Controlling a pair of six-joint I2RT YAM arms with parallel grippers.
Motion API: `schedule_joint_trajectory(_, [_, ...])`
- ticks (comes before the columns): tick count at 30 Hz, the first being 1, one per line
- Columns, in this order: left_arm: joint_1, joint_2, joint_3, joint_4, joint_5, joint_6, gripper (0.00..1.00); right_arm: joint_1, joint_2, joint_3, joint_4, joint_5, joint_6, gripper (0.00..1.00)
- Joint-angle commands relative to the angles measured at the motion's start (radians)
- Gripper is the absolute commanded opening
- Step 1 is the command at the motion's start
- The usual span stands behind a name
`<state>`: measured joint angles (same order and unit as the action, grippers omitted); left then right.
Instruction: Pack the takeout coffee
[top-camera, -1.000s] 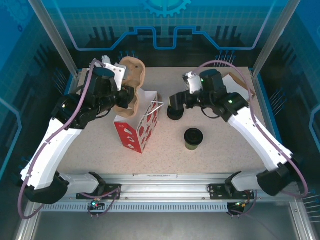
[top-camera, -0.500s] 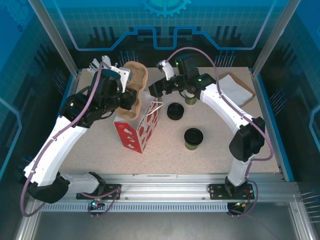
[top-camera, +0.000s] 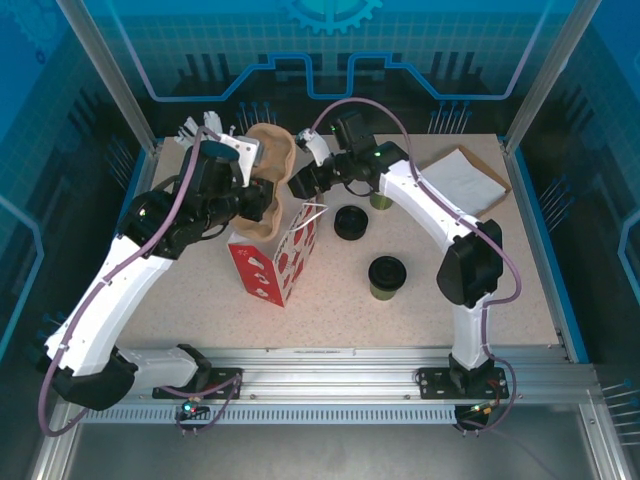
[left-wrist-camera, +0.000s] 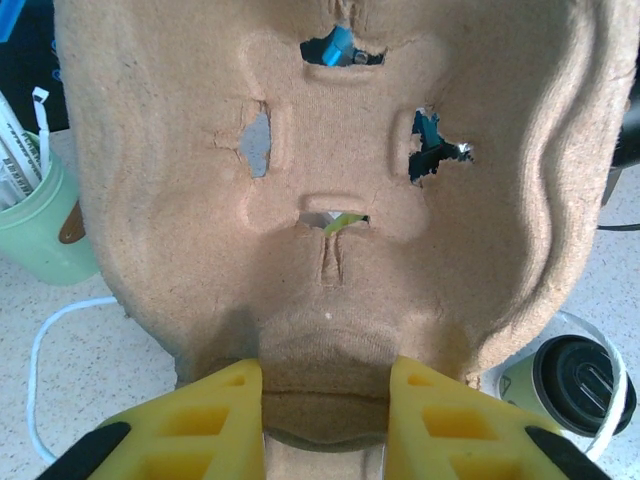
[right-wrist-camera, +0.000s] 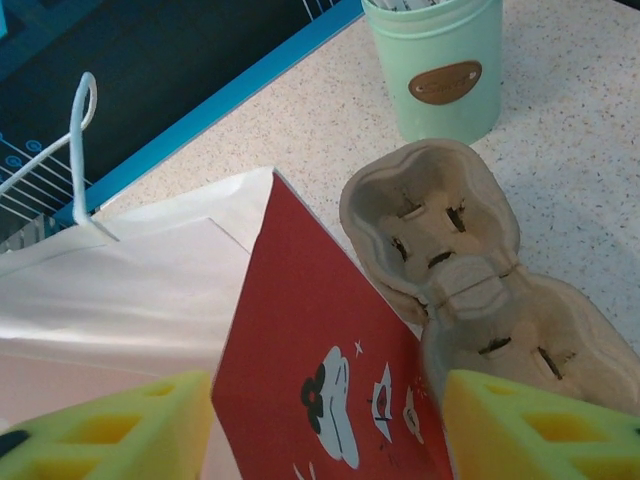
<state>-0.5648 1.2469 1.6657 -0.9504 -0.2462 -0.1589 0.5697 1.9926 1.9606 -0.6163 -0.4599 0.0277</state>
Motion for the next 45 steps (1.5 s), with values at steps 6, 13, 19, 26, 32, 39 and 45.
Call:
schedule_joint_trajectory(6, [0.010,-0.001,-0.043,0.055,0.045,-0.015,0.28,0.009,0.026,0.057,-0.025,0.040,0.024,0.47])
schedule_joint_trajectory(13, [0.010,0.012,-0.063,0.064,0.029,-0.011,0.28,0.009,0.025,0.052,-0.027,0.037,0.030,0.42])
schedule_joint_trajectory(19, [0.011,0.031,-0.078,0.084,0.037,-0.021,0.27,0.009,0.022,0.044,-0.017,0.032,0.043,0.37])
schedule_joint_trajectory(26, [0.010,0.042,-0.111,0.104,0.027,-0.027,0.27,0.009,0.020,0.042,-0.014,0.027,0.050,0.35])
schedule_joint_trajectory(32, [0.011,0.040,-0.129,0.101,0.012,-0.037,0.26,0.009,0.018,0.041,-0.013,0.031,0.054,0.33])
schedule_joint_trajectory(39, [0.010,0.039,-0.136,0.095,-0.021,-0.039,0.25,0.009,0.013,0.033,-0.012,0.032,0.055,0.31])
schedule_joint_trajectory(45, [0.010,0.031,-0.153,0.085,-0.046,-0.040,0.25,0.009,0.003,0.024,-0.005,0.044,0.058,0.29])
